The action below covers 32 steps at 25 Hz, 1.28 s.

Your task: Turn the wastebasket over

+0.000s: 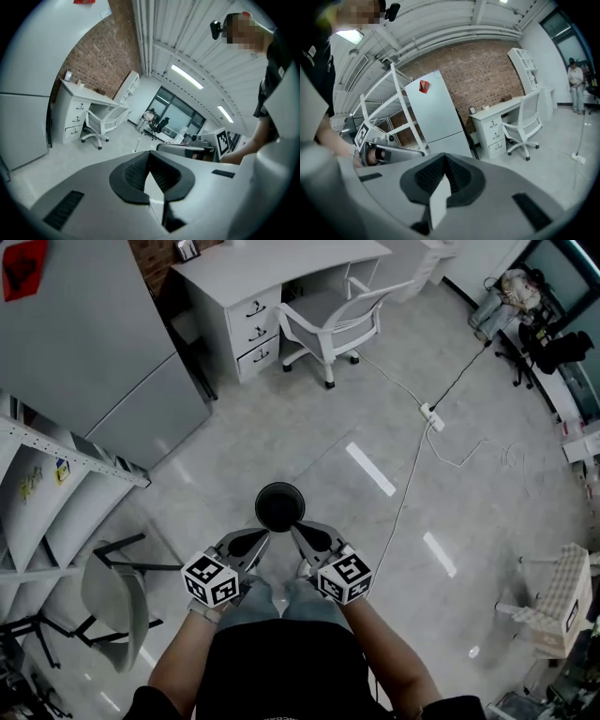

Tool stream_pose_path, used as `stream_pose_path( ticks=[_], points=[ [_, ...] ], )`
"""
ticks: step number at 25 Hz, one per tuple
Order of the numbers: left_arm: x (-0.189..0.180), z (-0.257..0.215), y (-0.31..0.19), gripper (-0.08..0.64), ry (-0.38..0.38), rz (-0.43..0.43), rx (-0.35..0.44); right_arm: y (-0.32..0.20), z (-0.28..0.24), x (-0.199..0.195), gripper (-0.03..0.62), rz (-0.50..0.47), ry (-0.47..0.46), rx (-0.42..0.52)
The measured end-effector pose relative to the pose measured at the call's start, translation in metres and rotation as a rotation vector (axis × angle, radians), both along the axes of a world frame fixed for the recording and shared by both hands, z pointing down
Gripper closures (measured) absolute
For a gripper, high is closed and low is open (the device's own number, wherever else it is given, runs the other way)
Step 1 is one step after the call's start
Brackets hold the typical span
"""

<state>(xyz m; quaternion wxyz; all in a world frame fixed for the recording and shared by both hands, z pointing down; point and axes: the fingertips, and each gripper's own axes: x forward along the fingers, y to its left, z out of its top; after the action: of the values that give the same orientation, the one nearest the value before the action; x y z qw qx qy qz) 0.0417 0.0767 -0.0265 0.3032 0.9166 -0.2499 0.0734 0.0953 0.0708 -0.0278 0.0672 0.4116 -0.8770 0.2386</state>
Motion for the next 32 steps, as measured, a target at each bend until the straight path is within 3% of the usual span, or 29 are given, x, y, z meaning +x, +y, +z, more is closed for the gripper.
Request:
stream_pose_path(
  ticks=[5, 9, 13, 17, 32],
  points=[
    [0.004, -0.074, -0.010, 0.546, 0.065, -0.004, 0.083, -0.004, -0.076, 0.005, 0.583, -0.001, 0.021, 0.103],
    [-0.001, -0.115, -0.012, 0.546, 0.055, -0.001, 0.182, -0.007, -0.122, 0.005, 0.583, 0.035, 0.008, 0.193],
    [-0.002, -0.145, -0.012, 0.546, 0.089, -0.017, 0.248, -0.005, -0.146, -0.002, 0.583, 0.034, 0.018, 0.267],
    [0.001, -0.160, -0.014, 0.546, 0.073, -0.012, 0.313, -0.006, -0.155, -0.001, 0.583, 0.042, 0.025, 0.302],
    [-0.013, -0.168, -0.012, 0.548, 0.109, -0.014, 0.292, 0.001, -0.162, -0.001, 0.583, 0.059, 0.065, 0.320]
  ],
)
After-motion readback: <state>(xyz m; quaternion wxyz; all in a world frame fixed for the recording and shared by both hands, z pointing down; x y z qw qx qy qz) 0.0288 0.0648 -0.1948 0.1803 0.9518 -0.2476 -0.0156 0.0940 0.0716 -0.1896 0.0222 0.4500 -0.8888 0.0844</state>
